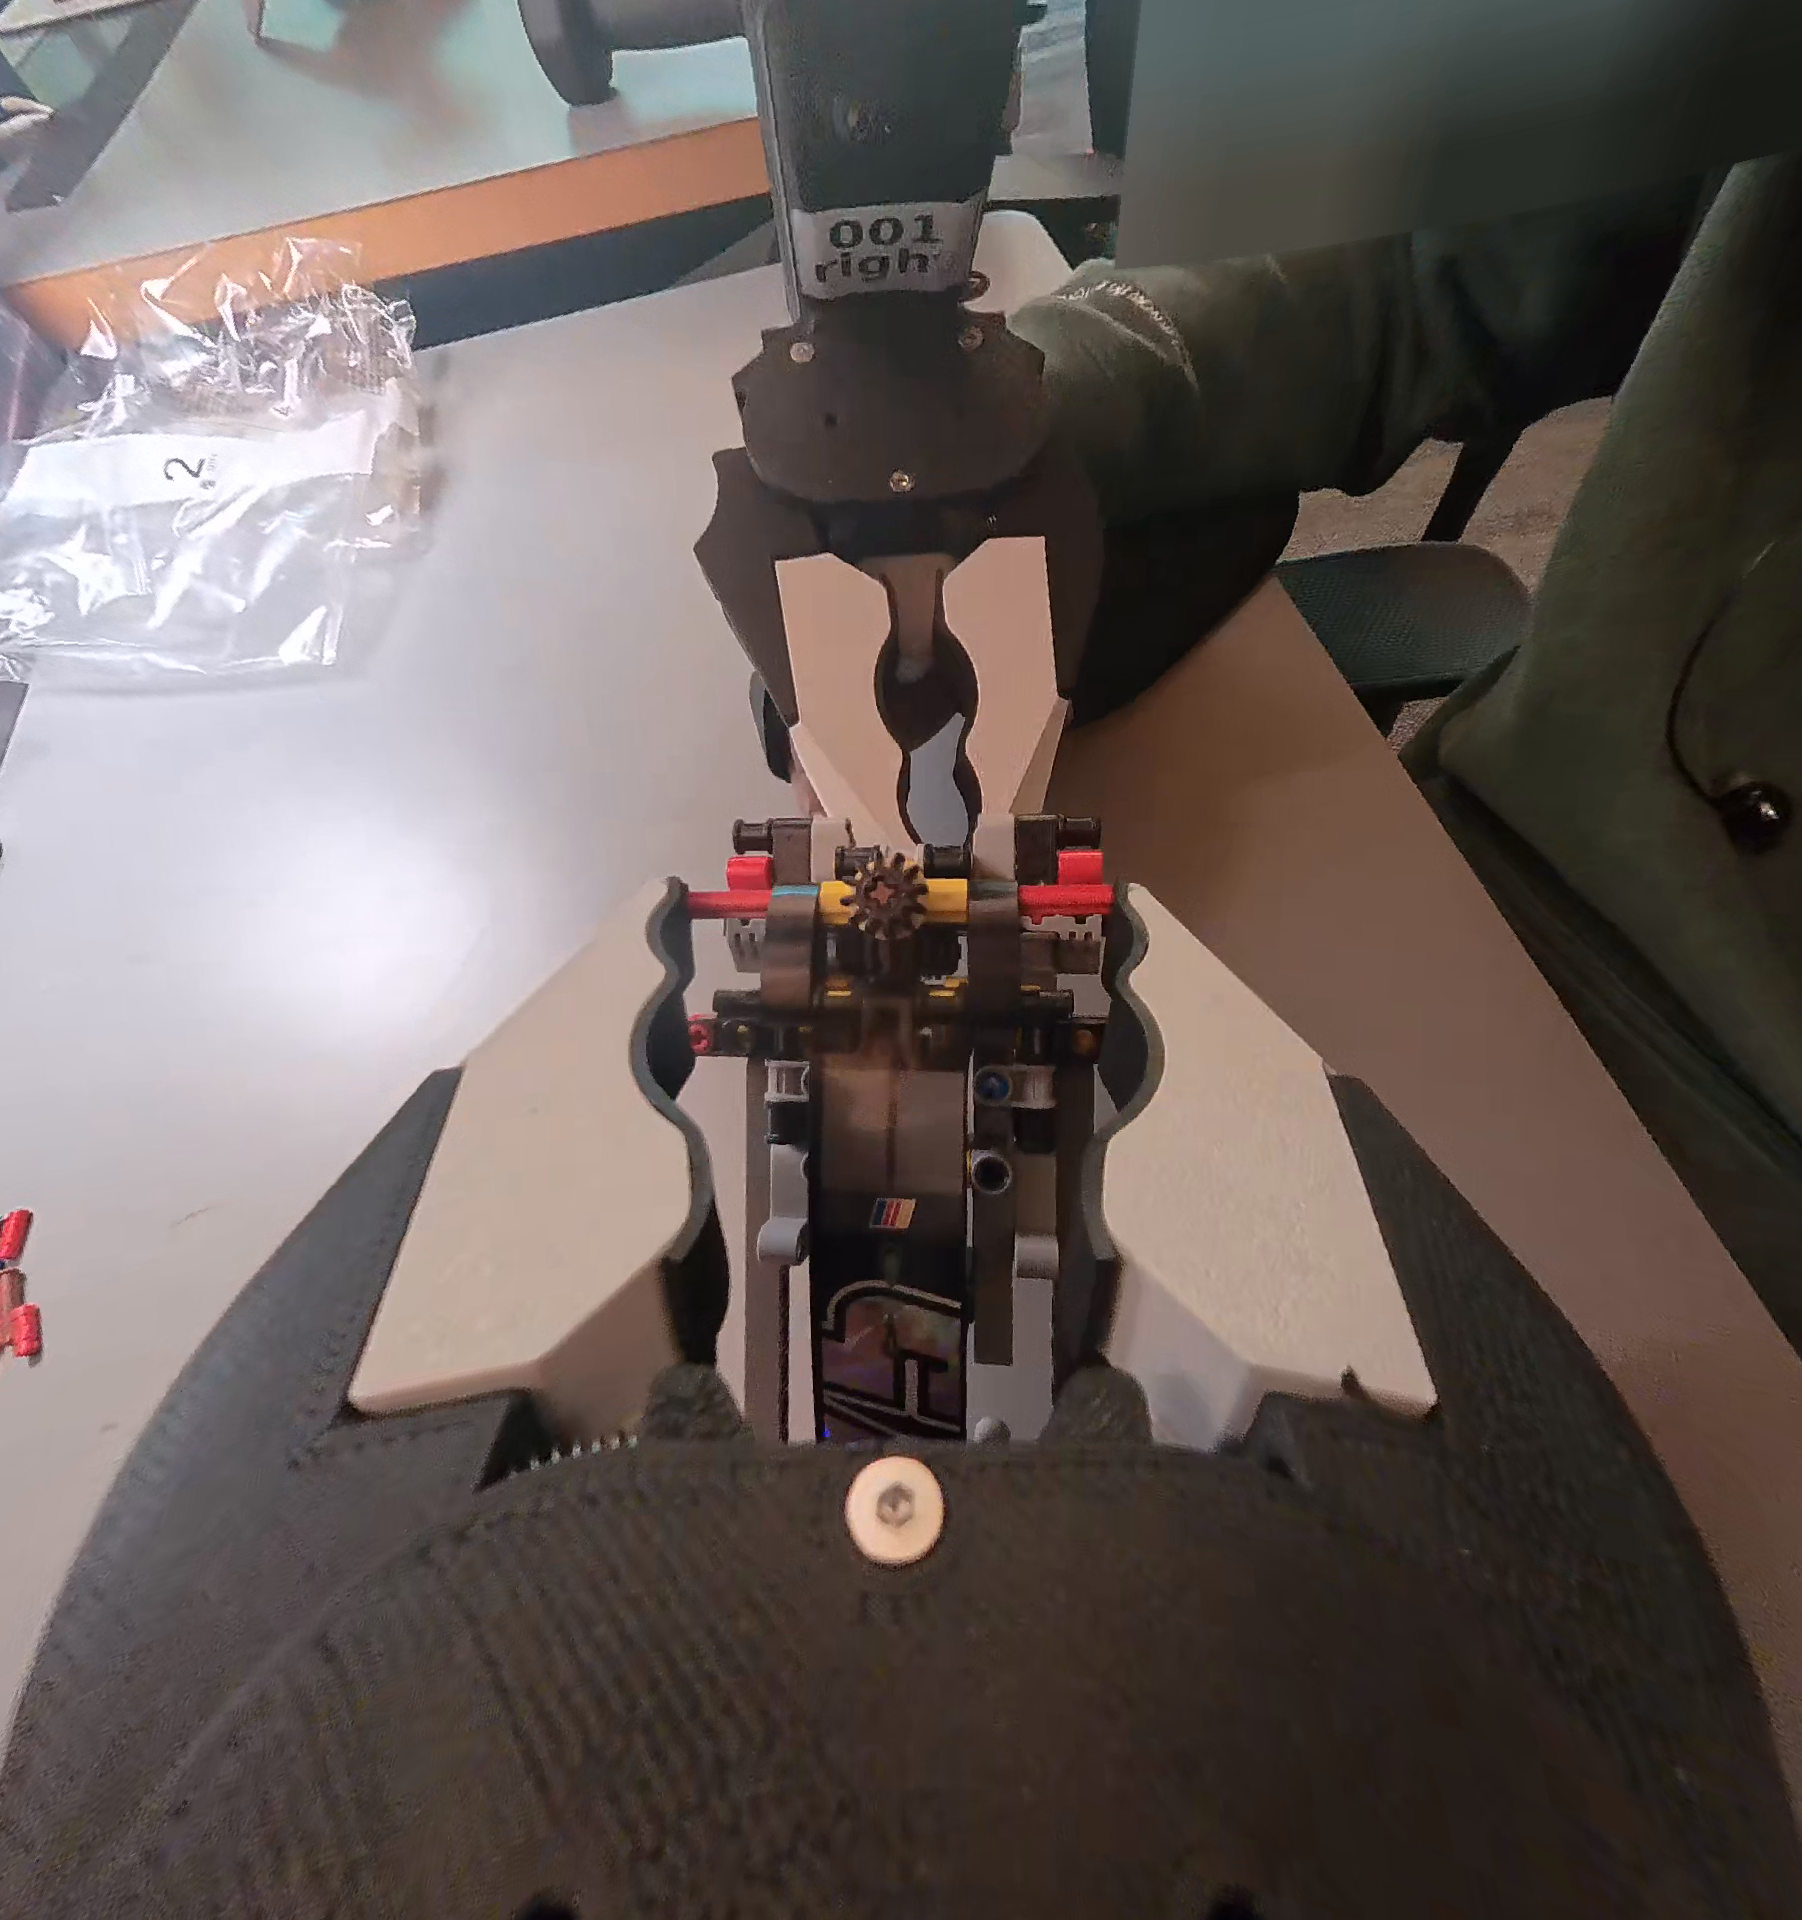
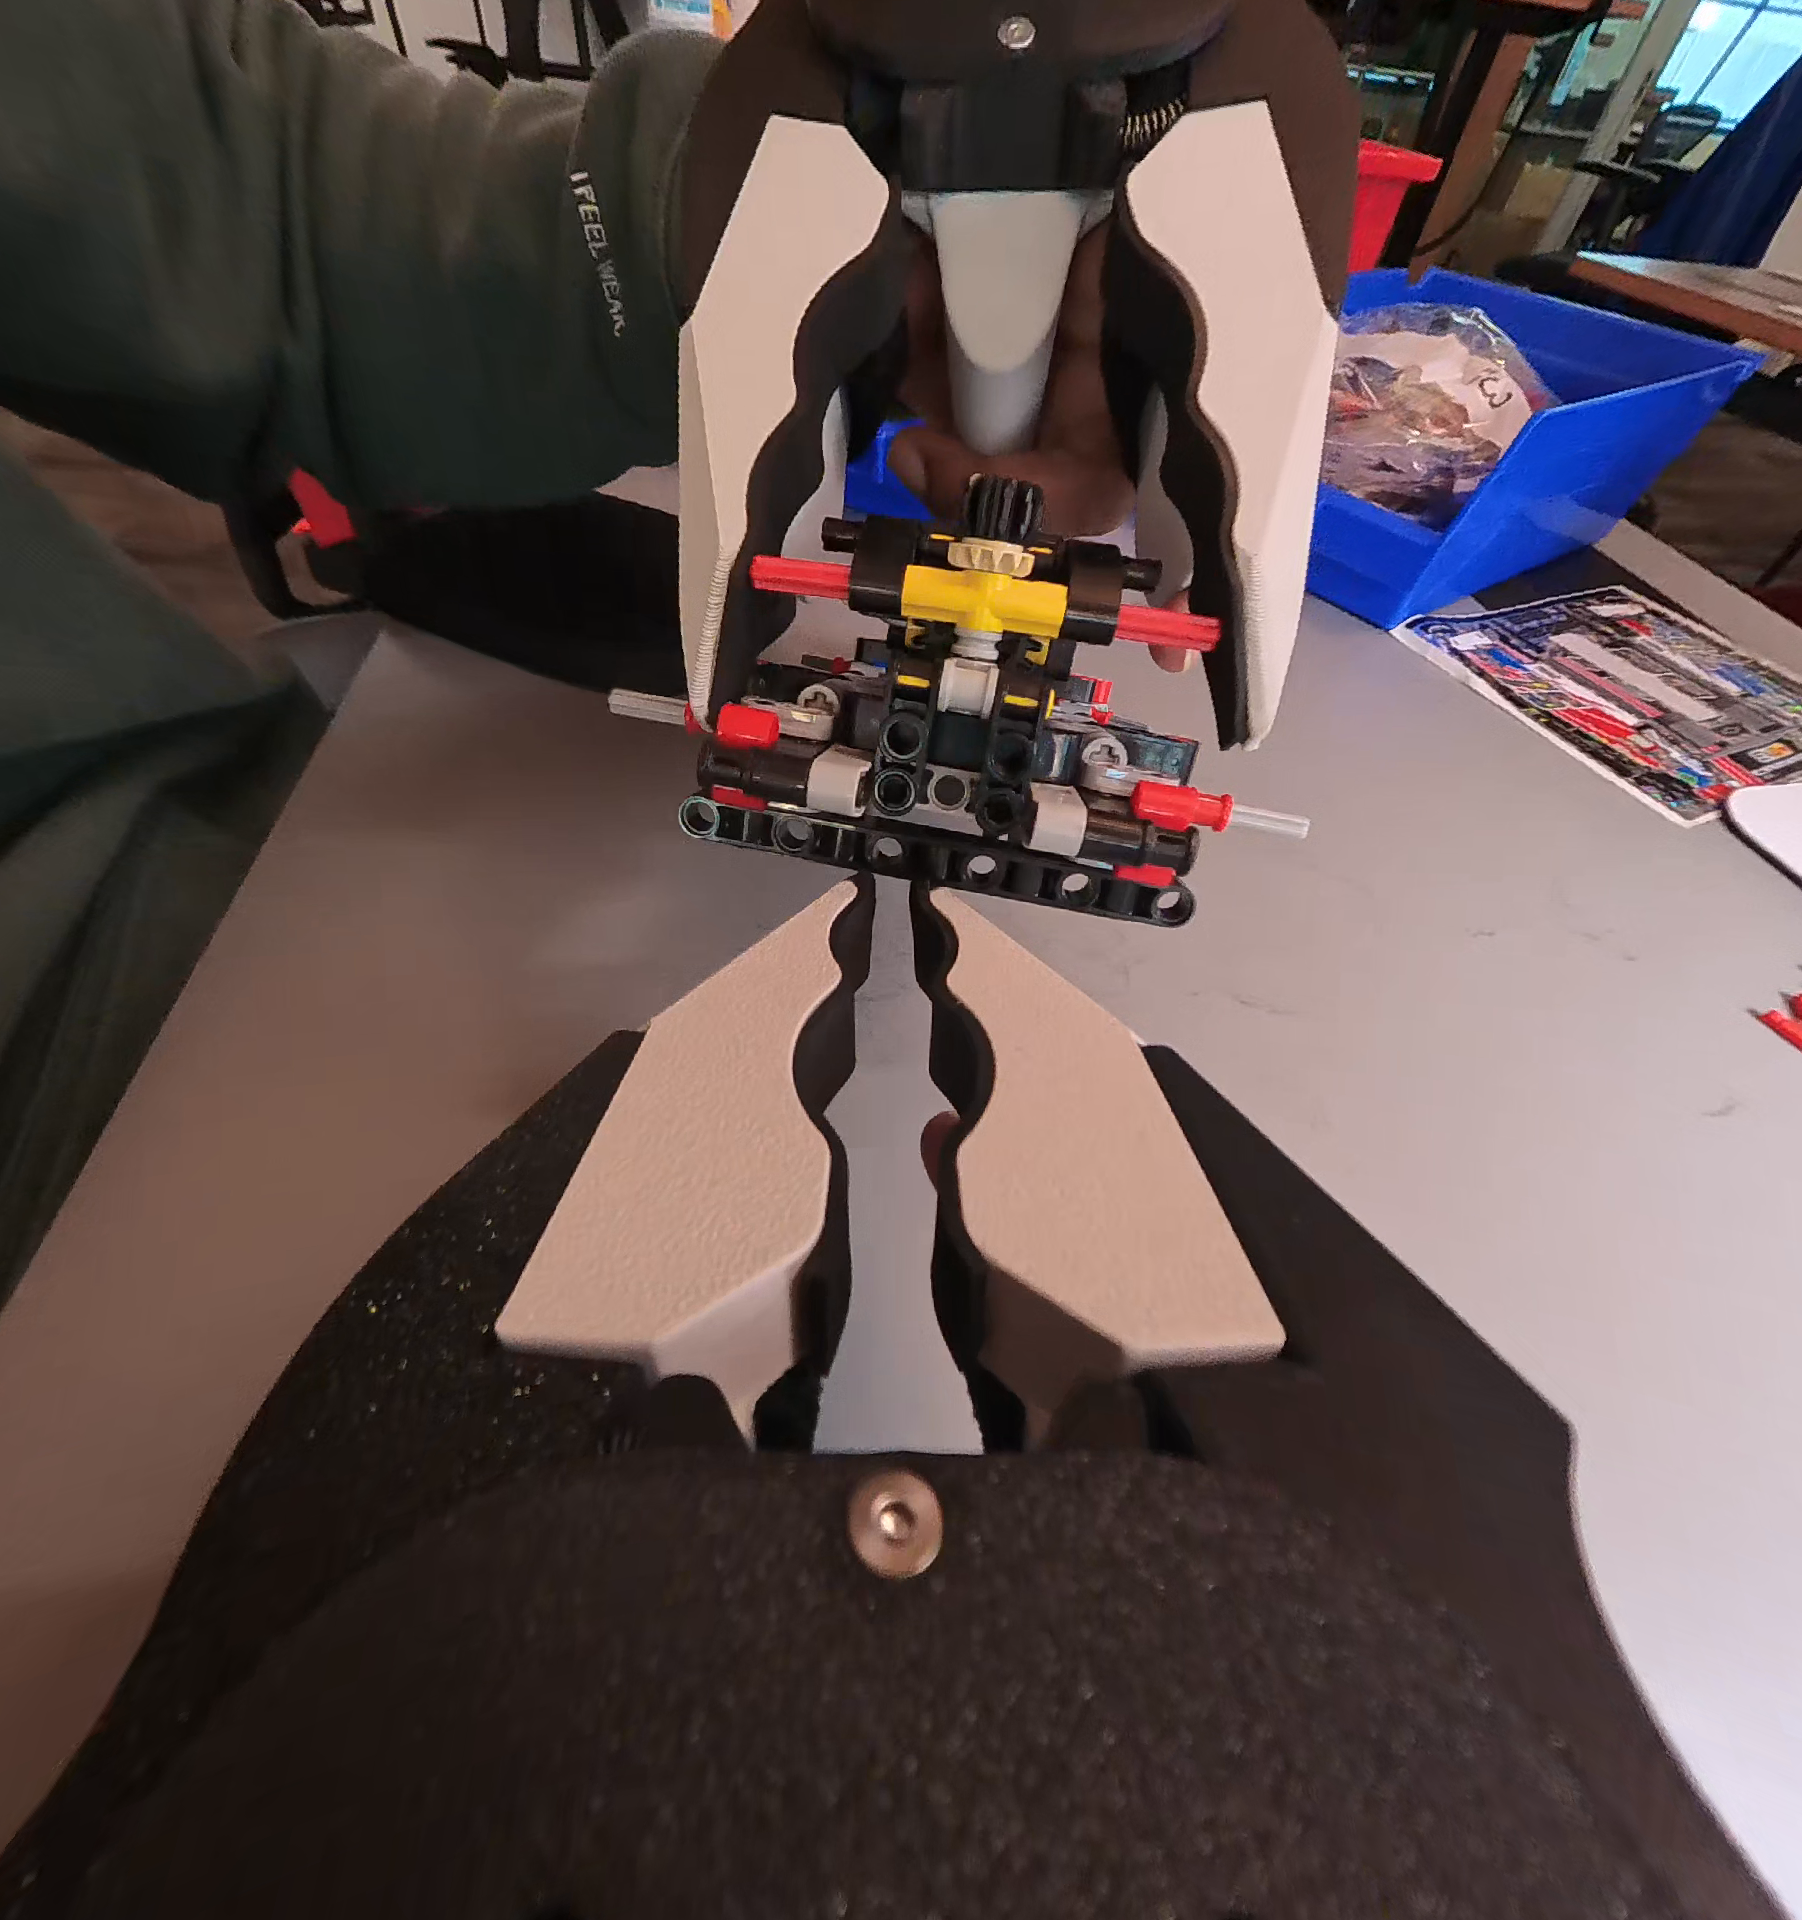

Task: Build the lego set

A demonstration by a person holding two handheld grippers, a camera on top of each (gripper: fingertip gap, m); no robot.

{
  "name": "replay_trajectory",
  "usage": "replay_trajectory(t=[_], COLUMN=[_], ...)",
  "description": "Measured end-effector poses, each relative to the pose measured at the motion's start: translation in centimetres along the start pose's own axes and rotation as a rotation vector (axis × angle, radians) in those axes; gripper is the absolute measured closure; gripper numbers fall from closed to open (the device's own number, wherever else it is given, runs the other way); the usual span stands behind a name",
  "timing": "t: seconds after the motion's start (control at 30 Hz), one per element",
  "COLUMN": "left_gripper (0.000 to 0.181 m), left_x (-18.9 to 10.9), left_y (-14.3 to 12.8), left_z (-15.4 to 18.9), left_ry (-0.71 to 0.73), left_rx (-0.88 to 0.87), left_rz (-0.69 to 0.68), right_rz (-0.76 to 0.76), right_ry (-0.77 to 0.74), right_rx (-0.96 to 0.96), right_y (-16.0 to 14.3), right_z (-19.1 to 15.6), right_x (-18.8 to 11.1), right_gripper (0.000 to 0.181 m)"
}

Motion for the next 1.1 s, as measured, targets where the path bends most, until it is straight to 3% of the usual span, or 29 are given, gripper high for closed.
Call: replay_trajectory(t=[0.47, 0.83, 1.1], left_gripper=[0.102, 0.101, 0.108], left_x=[0.5, 1.0, -1.0], left_y=[0.0, -0.6, -6.0], left_z=[0.4, -1.2, -1.7], left_ry=[-0.002, 0.102, 0.149], left_rx=[0.014, -0.032, -0.162], left_rz=[0.013, -0.082, -0.293], right_rz=[0.010, -0.160, -0.368], right_ry=[0.009, -0.056, -0.160], right_rx=[-0.012, 0.039, 0.008], right_y=[0.0, -2.9, -5.4], right_z=[-0.4, 1.5, 2.6], right_x=[0.0, 0.7, 1.2], right_gripper=[0.179, 0.177, 0.173])
Point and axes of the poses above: each gripper's, where its closed fingertips meet, x out along the fingers, y out of its top, z = x × y across the jaws, the point moved 6 cm from there along -x, back along the fingers, and after that the axes turned 11 degrees about -z, right-handed, at the moved point
